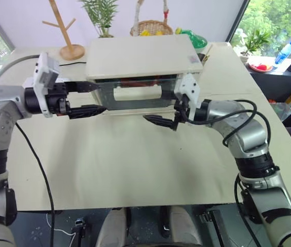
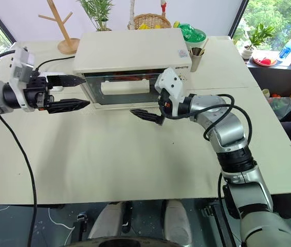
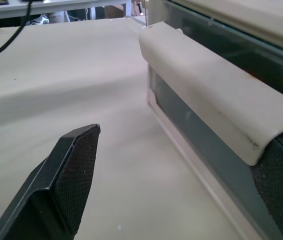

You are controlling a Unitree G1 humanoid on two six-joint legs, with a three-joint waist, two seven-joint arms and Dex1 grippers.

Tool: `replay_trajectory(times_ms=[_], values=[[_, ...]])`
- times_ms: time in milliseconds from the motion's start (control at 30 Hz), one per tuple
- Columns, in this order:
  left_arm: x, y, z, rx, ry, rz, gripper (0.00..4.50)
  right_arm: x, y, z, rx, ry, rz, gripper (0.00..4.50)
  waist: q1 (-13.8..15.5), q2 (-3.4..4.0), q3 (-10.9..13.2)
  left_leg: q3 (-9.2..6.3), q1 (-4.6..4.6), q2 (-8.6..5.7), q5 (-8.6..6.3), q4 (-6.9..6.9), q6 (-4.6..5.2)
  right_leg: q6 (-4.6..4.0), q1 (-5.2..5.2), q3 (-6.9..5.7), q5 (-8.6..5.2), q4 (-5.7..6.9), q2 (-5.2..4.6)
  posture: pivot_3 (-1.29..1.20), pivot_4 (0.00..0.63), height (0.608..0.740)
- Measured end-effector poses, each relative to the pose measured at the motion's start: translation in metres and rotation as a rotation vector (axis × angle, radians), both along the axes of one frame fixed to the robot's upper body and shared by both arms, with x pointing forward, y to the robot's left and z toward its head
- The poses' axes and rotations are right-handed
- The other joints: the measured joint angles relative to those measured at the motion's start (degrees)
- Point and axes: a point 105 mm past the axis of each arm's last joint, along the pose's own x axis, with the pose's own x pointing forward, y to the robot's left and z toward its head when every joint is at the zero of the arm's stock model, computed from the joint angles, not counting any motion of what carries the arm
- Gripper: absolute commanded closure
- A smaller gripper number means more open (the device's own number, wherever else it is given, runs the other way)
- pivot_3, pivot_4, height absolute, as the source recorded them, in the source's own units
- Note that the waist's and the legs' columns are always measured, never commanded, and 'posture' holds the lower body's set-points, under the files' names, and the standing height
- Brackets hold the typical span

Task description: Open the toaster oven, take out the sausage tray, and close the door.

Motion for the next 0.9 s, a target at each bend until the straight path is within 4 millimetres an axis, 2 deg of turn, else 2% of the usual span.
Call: replay_trajectory(times_ms=[200,233,267,400,500,900], values=[[0.005,-0.005,0.003,-0.015,0.008,-0.023,0.12,-0.018,0.0,-0.014,0.006,0.033,-0.011,0.0,-0.1,-0.01,0.0,0.0,0.0,0.04,0.0,0.0,0.0,0.0,-0.06,0.03,0.0,0.08,0.05,0.0,0.15,0.74],[0.006,-0.006,0.004,-0.023,0.013,-0.029,0.65,-0.02,0.0,-0.016,0.008,0.038,-0.019,0.0,-0.1,-0.01,0.0,0.0,0.0,0.04,0.0,0.01,0.0,0.0,-0.06,0.04,0.0,0.09,0.06,0.0,0.15,0.74],[0.008,-0.008,0.006,-0.032,0.013,-0.032,0.94,-0.022,0.0,-0.019,0.011,0.044,-0.026,0.0,0.0,-0.02,0.0,-0.01,0.0,0.04,0.0,0.02,0.0,-0.01,-0.06,0.04,0.0,0.09,0.07,0.0,0.15,0.74],[0.013,-0.012,0.011,-0.029,-0.005,-0.043,3.09,-0.026,0.001,-0.024,0.05,0.088,-0.053,0.0,-0.1,-0.03,0.0,0.01,0.02,0.06,0.0,0.05,0.0,-0.01,-0.06,0.08,0.0,0.12,0.09,0.0,0.15,0.74],[0.021,-0.019,0.005,-0.008,-0.003,-0.053,4.47,-0.027,0.0,-0.026,0.074,0.106,-0.076,0.0,0.1,-0.03,0.0,0.02,0.02,0.06,0.0,0.07,0.0,-0.01,-0.06,0.09,0.0,0.15,0.1,0.0,0.15,0.74],[0.043,-0.02,-0.029,0.177,-0.044,-0.037,4.47,-0.031,-0.003,-0.03,0.082,0.106,-0.109,0.0,0.1,-0.04,0.0,0.03,0.02,0.06,0.0,0.09,0.0,-0.01,-0.07,0.11,0.0,0.17,0.11,0.0,0.15,0.74]])
